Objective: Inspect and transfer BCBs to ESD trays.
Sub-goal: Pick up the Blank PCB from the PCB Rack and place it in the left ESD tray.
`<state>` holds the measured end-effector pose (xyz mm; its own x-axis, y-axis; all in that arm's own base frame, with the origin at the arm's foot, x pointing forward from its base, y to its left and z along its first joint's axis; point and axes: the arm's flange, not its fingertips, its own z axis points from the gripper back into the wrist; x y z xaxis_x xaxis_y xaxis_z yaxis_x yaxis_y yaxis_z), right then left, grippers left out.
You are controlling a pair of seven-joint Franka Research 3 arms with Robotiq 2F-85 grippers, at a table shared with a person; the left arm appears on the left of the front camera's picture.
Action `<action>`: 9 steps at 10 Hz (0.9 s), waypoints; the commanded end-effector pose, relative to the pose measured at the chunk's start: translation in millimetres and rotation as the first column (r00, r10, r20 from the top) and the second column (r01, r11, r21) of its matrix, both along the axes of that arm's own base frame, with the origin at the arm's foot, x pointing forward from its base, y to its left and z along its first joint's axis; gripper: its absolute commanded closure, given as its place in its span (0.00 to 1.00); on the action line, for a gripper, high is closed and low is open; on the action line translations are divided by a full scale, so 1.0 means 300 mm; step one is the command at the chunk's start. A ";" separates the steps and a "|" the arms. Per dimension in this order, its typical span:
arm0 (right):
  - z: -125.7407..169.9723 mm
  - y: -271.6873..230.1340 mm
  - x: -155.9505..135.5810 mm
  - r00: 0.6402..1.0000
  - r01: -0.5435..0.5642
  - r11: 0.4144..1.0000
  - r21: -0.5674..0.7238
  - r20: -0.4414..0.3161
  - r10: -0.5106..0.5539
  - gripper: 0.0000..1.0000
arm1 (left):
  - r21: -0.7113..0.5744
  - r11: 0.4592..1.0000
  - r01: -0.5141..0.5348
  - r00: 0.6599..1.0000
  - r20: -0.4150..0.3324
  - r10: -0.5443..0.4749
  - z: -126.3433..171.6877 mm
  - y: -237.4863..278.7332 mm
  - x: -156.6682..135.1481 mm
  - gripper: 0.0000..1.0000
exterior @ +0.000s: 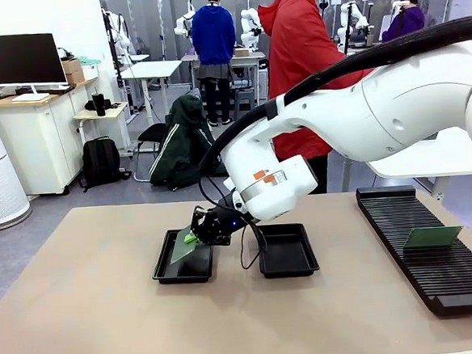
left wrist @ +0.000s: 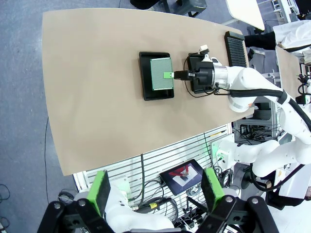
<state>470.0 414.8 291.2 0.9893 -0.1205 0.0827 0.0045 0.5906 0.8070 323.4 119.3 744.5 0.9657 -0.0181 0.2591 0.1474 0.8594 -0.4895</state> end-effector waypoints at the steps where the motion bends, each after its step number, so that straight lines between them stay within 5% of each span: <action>1: -0.022 0.045 -0.005 1.000 0.019 1.000 -0.010 0.013 -0.019 0.97 | -0.008 1.000 0.000 1.000 0.001 0.000 -0.003 0.000 -0.001 0.00; 9: -0.046 0.037 -0.013 1.000 -0.003 1.000 -0.010 -0.016 0.002 0.97 | -0.008 1.000 0.000 1.000 0.001 0.000 -0.003 0.000 -0.001 0.00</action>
<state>465.7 426.0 273.3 0.9913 -0.1155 0.0635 0.0190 0.6020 0.7983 323.4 119.3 744.5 0.9657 -0.0181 0.2591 0.1474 0.8594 -0.4895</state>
